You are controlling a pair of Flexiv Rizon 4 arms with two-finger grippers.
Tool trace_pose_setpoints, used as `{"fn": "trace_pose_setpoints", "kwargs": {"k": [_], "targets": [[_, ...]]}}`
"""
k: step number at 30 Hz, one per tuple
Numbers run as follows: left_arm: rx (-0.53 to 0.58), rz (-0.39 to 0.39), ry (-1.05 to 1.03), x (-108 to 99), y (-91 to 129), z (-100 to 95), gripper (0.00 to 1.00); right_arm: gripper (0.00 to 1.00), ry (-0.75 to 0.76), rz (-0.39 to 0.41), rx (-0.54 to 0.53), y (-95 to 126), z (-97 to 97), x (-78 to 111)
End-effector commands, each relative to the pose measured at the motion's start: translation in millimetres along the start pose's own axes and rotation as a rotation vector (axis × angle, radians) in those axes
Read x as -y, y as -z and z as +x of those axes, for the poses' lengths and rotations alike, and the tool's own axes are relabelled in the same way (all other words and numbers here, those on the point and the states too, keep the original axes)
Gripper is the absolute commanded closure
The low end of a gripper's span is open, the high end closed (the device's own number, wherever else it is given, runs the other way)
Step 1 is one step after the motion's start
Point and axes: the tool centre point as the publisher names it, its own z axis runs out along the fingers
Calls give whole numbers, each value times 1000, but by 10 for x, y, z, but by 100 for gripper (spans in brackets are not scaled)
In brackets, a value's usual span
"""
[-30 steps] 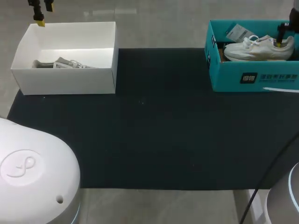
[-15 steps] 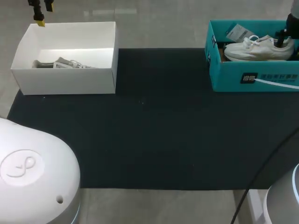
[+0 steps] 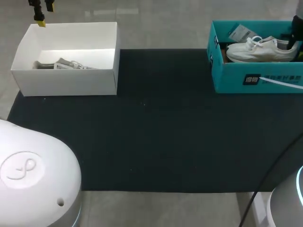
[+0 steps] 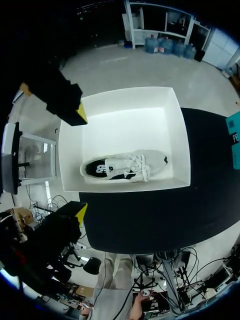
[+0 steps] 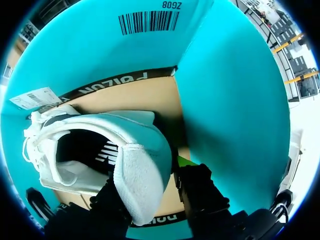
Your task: Take the shoe out of the shoebox, open the shoe tongue, remove and reinsert the insole, then place the shoe into the shoebox
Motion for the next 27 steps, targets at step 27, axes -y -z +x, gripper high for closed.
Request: {"fn": "trace_pose_setpoints", "kwargs": {"k": [27], "targets": [[1,-1,-2,-3,3,9,0,100,-44,57,-21,993,192,216]]}}
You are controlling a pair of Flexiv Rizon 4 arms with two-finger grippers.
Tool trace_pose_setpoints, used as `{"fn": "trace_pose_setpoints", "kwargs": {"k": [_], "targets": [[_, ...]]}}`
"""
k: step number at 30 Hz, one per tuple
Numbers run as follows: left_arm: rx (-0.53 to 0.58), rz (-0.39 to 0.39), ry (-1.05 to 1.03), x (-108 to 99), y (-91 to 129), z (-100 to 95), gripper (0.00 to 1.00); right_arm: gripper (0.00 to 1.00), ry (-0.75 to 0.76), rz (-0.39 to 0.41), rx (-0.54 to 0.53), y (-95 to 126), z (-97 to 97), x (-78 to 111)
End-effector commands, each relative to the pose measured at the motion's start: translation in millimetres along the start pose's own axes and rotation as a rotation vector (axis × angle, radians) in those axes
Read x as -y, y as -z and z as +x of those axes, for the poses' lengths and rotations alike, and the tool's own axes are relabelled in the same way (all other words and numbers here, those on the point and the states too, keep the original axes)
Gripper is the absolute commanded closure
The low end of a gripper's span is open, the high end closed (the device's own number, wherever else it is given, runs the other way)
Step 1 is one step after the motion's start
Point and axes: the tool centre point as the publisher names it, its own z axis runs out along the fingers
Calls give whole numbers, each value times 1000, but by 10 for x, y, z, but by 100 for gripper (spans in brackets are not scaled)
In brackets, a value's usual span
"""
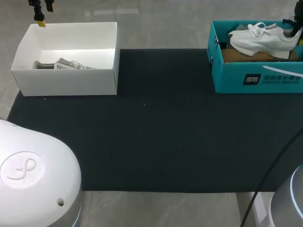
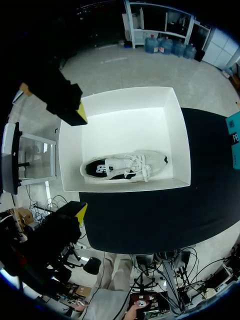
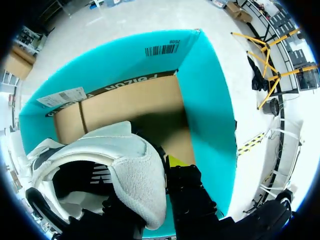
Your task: Take the shoe out of the shoebox, open the shoe tongue, remove and reinsert the insole, then place the shoe into the shoebox
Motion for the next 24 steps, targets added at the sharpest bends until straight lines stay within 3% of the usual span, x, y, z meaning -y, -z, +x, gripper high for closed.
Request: {"fn": "trace_pose_setpoints", "kwargs": {"k": [1,18,24], "targets": [[1,-1,-1,-3,3,9,0,100,-4,-37,-2,238,24,122],[1,-1,-1,-3,3,9,0,100,23,-199,-19,1109,305,467],[1,-1,-1,-3,3,9,0,100,35,-216,-19,1253,367,636]]}}
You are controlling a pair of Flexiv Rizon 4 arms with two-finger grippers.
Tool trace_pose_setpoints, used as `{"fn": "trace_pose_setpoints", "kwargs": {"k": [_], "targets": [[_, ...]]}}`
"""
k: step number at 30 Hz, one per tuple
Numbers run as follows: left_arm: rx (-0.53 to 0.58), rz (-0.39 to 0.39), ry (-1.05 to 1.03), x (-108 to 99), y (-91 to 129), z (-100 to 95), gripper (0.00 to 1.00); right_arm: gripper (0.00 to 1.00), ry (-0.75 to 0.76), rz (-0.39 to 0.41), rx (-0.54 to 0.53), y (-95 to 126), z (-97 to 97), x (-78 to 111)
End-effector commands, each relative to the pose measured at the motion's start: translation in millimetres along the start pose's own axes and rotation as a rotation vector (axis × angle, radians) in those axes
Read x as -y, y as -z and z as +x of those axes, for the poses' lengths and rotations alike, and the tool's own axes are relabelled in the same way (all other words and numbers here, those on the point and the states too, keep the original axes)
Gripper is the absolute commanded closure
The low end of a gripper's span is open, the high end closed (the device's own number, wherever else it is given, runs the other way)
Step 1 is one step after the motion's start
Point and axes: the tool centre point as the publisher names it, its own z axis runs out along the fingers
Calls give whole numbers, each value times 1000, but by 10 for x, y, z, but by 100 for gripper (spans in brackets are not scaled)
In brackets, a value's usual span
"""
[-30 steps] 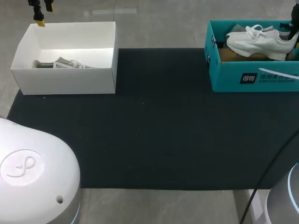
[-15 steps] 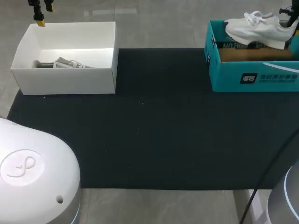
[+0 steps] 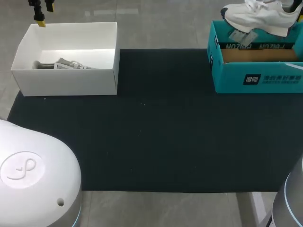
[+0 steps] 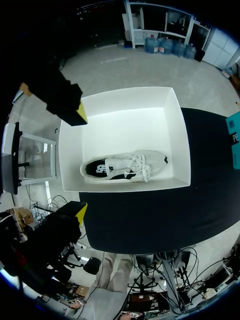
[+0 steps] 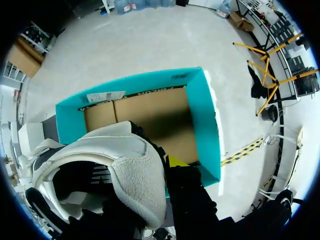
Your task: Take the shoe out of the shoebox, open the shoe tongue, remove and reinsert the insole, then place the shoe into the shoebox
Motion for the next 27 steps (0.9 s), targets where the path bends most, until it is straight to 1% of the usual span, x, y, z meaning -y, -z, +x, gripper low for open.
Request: {"fn": "trace_pose_setpoints", "kwargs": {"k": [1,9,13,14,17,21,27], "targets": [[1,-1,-1,-4,3,10,0,100,-2,-162,8,173,32,389],[1,-1,-1,-4,3,10,0,100,12,-167,-5,273,216,787],[1,-1,-1,-4,3,10,0,100,29,-171,18,348,325,978],[1,-1,-1,-4,3,10,0,100,37,-170,42,372,365,1045],[1,-1,-1,-4,3,10,0,100,32,-179,43,451,488,1204],[1,-1,-1,-4,3,10,0,100,36,-193,55,531,646,1367],[1,-1,-1,-4,3,10,0,100,34,-203,70,592,916,1650]]}}
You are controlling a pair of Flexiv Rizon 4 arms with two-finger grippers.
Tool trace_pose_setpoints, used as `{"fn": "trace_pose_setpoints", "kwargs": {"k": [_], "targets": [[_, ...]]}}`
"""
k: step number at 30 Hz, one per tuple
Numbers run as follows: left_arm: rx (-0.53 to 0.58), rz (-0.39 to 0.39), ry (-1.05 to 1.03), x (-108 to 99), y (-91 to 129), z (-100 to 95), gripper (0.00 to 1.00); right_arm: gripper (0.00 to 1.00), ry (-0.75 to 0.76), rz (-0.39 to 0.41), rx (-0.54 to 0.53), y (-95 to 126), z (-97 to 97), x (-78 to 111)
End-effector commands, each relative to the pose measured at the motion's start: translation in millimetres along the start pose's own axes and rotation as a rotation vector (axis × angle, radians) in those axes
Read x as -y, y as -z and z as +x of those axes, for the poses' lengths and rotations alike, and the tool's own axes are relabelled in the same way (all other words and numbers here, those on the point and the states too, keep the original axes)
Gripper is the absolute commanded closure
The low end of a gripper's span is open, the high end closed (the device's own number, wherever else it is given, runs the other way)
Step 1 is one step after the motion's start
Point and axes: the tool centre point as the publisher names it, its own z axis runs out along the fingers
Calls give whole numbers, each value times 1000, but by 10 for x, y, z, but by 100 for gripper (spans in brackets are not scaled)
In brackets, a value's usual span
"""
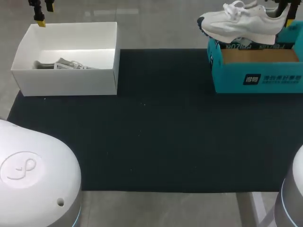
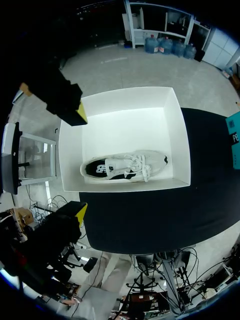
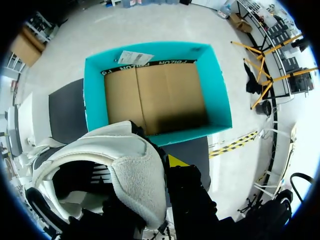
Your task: Take the shoe out of the shoebox, open the shoe tongue, remove and reinsert the insole, then place the shoe into the shoebox
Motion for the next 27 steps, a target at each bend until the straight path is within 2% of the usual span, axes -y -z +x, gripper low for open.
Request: {"fn": "trace_pose_setpoints", "kwargs": {"k": [1,16,27], "targets": [[1,-1,-1,-4,2,10,0,100,-6,-230,15,65,177,348],[1,-1,-1,-4,2,10,0,100,-16,-218,28,161,939,1191],[1,-1,-1,-4,2,10,0,100,-36,-174,46,215,1296,1822]]}}
